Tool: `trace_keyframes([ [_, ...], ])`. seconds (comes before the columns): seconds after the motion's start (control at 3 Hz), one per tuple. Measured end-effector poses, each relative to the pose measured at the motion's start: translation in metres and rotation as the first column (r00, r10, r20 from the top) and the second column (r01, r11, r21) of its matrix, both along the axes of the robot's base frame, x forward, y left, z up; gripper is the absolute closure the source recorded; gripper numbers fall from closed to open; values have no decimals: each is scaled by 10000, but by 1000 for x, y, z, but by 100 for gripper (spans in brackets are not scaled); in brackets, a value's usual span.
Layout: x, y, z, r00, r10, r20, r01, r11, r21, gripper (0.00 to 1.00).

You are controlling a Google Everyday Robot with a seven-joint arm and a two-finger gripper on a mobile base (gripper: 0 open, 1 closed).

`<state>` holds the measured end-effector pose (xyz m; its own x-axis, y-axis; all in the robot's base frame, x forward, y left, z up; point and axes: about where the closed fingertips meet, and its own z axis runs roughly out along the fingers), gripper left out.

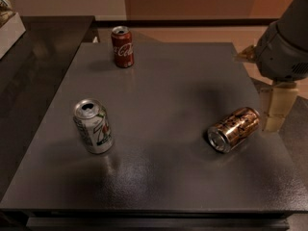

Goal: Pick orange can

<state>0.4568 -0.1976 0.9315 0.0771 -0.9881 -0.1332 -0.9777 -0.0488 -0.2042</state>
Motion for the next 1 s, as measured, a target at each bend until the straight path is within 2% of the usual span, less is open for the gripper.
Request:
trace_keyframes([
  [0.33, 1, 2, -25, 9946, 1001, -266, -1011, 9941, -395, 0],
  [0.67, -1, -1, -48, 9865, 1547, -539, -1581, 9851, -670, 0],
  [1.0, -5, -4, -65, 9794, 1835, -841, -1905, 9780, -846, 0],
])
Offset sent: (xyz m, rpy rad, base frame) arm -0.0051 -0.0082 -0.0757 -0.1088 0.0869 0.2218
